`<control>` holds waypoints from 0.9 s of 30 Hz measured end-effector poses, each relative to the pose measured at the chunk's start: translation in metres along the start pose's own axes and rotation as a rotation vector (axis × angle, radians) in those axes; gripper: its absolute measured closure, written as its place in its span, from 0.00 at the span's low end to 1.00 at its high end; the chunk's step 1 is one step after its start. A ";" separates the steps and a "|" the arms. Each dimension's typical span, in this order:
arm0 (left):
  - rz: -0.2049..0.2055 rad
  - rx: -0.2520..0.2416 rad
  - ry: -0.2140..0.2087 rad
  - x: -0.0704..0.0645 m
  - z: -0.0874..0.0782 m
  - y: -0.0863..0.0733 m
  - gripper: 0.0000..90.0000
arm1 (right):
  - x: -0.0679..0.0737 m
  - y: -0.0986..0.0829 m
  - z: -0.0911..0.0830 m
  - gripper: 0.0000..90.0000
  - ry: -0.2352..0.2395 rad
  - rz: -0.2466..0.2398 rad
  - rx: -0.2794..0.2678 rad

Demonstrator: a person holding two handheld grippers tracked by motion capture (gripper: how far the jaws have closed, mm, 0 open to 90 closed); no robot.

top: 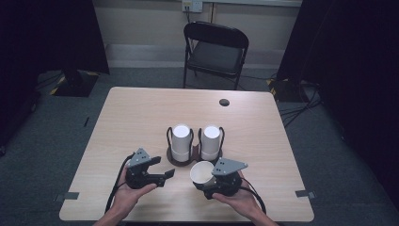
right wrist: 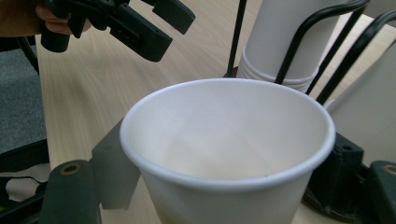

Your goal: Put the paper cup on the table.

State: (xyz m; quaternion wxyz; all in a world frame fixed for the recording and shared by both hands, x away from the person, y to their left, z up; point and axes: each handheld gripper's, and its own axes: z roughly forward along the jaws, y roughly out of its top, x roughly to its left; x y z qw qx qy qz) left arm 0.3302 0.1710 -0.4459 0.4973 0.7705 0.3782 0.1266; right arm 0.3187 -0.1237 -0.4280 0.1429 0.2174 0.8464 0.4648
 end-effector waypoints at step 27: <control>0.024 -0.063 0.035 0.003 -0.006 -0.001 0.17 | -0.043 -0.010 -0.052 0.28 -0.144 0.145 -0.108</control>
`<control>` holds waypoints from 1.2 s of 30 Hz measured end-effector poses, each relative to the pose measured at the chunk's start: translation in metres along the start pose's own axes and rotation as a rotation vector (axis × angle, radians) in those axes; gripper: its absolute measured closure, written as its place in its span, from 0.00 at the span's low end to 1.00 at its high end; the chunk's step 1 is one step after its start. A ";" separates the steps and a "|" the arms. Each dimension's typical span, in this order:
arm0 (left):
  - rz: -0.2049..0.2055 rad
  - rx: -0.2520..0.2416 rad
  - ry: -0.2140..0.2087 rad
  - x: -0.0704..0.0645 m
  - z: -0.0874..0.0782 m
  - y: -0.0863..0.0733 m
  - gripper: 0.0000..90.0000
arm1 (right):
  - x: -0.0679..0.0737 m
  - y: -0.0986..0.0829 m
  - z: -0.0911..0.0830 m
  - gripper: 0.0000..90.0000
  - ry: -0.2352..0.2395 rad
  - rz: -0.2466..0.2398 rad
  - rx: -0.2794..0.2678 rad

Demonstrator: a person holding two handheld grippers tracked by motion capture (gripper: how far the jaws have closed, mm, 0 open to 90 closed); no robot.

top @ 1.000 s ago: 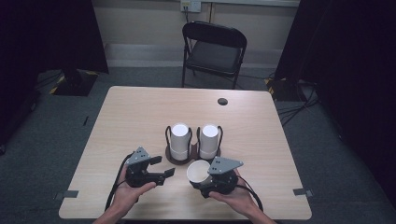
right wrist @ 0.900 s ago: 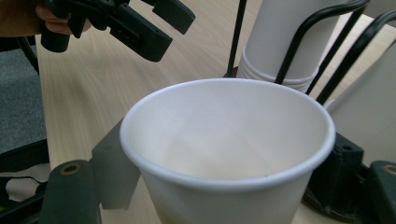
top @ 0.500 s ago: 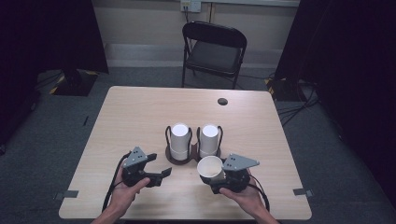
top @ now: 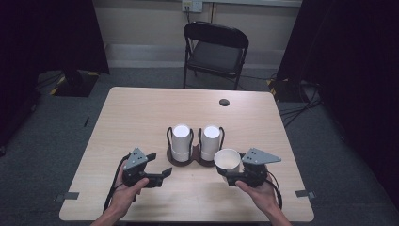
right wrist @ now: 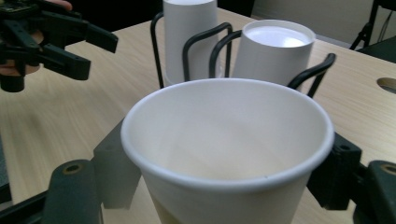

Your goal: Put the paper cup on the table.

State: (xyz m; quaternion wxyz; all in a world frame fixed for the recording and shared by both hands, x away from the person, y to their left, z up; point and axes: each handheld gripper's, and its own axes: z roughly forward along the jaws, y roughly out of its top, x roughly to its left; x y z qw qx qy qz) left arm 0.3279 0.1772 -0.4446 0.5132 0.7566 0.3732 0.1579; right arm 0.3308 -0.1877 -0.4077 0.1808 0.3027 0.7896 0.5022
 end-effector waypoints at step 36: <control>0.030 0.025 0.010 0.000 0.006 -0.005 0.18 | -0.108 0.019 0.021 0.27 -0.332 0.165 -0.031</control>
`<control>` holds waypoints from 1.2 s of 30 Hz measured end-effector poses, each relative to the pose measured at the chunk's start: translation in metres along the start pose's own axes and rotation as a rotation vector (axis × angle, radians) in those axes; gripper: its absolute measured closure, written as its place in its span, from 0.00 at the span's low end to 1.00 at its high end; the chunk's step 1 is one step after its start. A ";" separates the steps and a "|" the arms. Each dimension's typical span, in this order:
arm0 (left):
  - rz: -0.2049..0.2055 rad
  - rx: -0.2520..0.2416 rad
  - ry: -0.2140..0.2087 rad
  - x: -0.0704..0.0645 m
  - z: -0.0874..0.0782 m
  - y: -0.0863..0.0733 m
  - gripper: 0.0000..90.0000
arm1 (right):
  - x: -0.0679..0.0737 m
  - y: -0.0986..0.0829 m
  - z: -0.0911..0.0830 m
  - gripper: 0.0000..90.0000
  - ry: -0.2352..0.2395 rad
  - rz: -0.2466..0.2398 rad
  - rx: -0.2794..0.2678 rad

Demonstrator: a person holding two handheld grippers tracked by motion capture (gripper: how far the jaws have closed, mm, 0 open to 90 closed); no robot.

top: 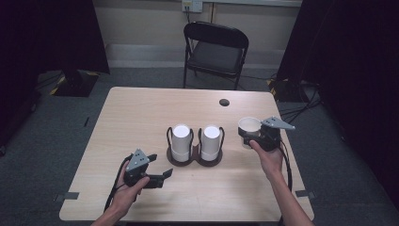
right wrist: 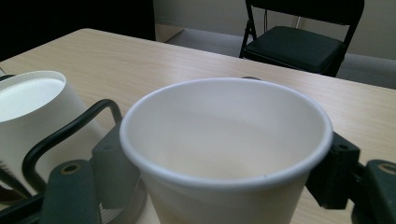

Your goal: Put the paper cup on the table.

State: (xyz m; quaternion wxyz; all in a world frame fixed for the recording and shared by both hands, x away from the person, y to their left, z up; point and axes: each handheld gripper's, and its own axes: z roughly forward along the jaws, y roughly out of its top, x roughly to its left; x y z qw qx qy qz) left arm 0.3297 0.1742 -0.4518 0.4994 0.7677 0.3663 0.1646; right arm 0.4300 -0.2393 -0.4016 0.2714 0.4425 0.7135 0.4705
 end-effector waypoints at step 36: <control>-0.005 0.003 0.030 0.005 -0.002 0.000 0.21 | -0.020 -0.032 0.075 0.25 -0.094 0.092 0.052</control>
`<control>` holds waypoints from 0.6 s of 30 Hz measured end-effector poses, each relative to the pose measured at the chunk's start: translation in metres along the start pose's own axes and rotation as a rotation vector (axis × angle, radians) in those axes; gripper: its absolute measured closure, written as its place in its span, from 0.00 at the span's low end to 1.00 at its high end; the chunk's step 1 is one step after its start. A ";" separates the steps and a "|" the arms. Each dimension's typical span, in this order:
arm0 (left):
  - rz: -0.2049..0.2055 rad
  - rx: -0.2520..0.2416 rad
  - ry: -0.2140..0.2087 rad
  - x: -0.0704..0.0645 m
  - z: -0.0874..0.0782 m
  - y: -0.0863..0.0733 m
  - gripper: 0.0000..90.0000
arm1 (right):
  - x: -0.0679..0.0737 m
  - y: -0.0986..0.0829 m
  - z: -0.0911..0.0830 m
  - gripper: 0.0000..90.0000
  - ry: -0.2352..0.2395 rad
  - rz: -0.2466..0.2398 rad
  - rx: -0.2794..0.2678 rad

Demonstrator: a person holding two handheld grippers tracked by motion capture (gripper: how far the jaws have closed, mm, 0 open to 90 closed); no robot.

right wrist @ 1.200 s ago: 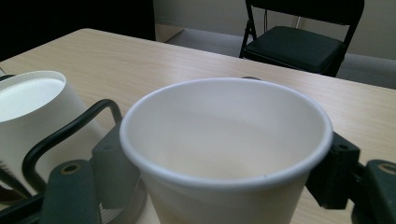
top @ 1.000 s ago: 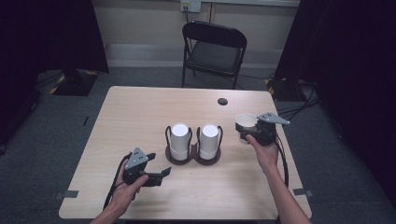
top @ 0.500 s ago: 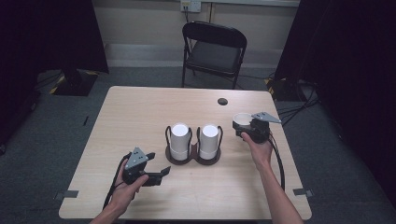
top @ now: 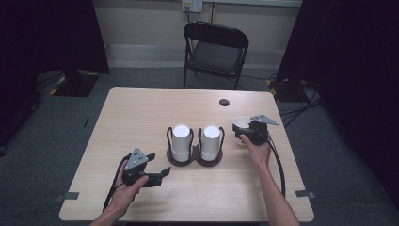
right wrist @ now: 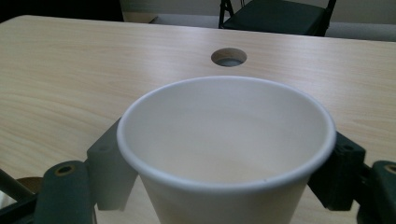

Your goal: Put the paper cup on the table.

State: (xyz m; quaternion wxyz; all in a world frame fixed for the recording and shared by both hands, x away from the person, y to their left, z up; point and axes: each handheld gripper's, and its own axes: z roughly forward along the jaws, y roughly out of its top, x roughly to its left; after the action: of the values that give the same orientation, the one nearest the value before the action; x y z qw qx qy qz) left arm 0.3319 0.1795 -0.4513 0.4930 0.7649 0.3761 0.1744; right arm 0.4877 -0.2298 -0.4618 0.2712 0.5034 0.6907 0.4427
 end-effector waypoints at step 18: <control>-0.011 -0.002 0.008 0.002 -0.001 0.000 0.21 | -0.006 -0.007 -0.011 0.25 0.020 -0.035 0.052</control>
State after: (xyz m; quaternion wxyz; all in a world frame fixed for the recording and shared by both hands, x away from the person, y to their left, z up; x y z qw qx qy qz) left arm 0.3330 0.1818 -0.4511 0.4931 0.7616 0.3821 0.1753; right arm 0.4776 -0.2401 -0.4630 0.2589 0.4934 0.7134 0.4249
